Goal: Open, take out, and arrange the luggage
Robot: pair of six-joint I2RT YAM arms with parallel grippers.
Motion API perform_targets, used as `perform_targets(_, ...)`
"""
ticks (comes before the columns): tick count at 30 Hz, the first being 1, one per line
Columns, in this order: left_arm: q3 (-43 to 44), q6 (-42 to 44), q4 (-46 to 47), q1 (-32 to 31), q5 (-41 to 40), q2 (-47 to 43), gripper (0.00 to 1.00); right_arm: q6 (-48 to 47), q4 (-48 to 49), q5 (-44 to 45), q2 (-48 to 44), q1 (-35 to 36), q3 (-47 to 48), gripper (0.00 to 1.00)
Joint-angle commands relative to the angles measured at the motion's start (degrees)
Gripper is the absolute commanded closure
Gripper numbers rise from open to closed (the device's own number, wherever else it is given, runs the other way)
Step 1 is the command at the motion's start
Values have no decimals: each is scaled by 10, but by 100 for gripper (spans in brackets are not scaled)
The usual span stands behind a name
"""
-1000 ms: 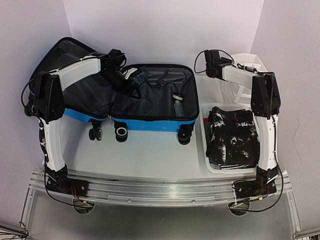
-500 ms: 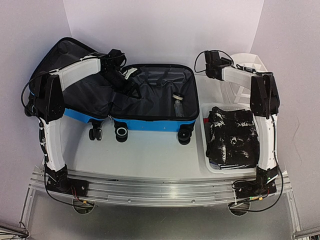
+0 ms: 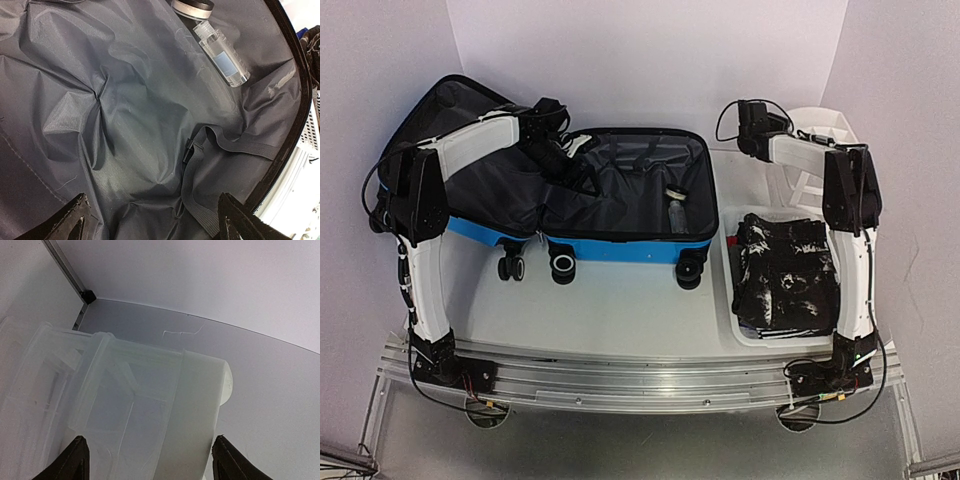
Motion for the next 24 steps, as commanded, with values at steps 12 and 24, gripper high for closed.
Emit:
perform_targets(12,9,-4,7,5,15,7,13,-130,155,-17,35,60,41,29)
perform_targets(24,5,-2,4,7,14,1,13,-86,77,0,20,32,26,28)
